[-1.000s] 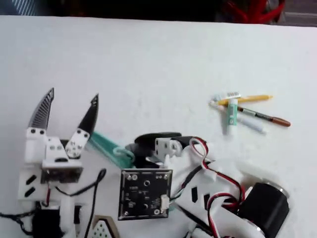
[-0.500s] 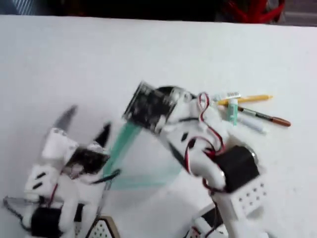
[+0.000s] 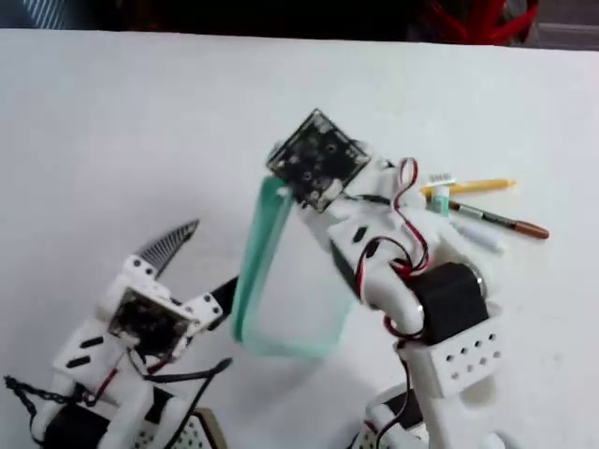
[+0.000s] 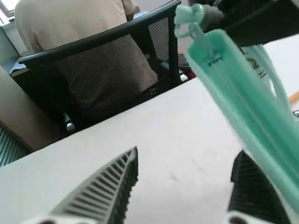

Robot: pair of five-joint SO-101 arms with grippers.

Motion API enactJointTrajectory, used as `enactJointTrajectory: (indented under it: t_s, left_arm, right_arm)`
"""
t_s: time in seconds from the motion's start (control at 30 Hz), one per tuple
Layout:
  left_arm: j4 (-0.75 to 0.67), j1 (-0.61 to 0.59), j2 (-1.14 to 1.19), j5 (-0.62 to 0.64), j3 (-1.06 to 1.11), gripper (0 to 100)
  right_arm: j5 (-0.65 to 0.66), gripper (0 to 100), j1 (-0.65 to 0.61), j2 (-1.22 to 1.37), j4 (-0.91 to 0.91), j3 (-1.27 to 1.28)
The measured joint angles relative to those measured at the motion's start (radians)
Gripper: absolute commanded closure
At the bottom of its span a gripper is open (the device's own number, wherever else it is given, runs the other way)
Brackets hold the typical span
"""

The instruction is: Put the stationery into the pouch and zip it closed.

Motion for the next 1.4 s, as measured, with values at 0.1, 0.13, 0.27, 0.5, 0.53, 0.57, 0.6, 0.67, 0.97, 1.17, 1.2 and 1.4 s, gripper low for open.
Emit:
enactJointTrajectory:
  t_s: [0.1,0.13,0.27,0.5,0.53,0.57,0.6,0.67,0.97,1.17,1.2,1.4]
  left_arm:
    - [0.025,0.0,-0.002,0.064,-0.04,68]
    - [0.04,0.0,-0.002,0.089,-0.054,68]
    - [0.106,0.083,-0.003,0.169,-0.086,68]
    - [0.003,0.19,-0.003,0.203,0.089,68]
    - [-0.018,0.193,-0.002,0.203,0.121,68]
    - [-0.028,0.193,0.002,0.204,0.138,68]
    - [-0.032,0.193,0.008,0.207,0.138,68]
    - [-0.015,0.193,0.002,0.209,0.121,68]
    - [0.095,0.209,-0.002,0.209,0.002,68]
    - [0.092,0.328,-0.002,0.209,0.002,68]
    - [0.077,0.336,-0.002,0.209,0.002,68]
    - [-0.152,0.276,-0.002,0.209,0.167,71]
  right_arm:
    - [-0.044,98.0,0.048,0.0,-0.028,0.006]
    - [-0.057,98.0,0.057,0.0,-0.035,0.006]
    - [-0.075,98.0,0.077,0.0,-0.048,0.006]
    - [-0.08,98.0,0.083,-0.002,-0.06,0.083]
    - [-0.081,98.0,0.081,-0.002,-0.071,0.095]
    - [-0.081,98.0,0.077,-0.002,-0.084,0.107]
    - [-0.081,98.0,0.077,-0.003,-0.103,0.123]
    - [-0.08,98.0,0.08,-0.002,-0.14,0.16]
    - [-0.091,98.0,0.08,0.0,-0.238,0.239]
    - [-0.15,98.0,0.08,0.0,-0.247,0.239]
    - [-0.158,98.0,0.08,0.0,-0.247,0.239]
    - [-0.172,98.0,0.078,0.0,-0.224,0.239]
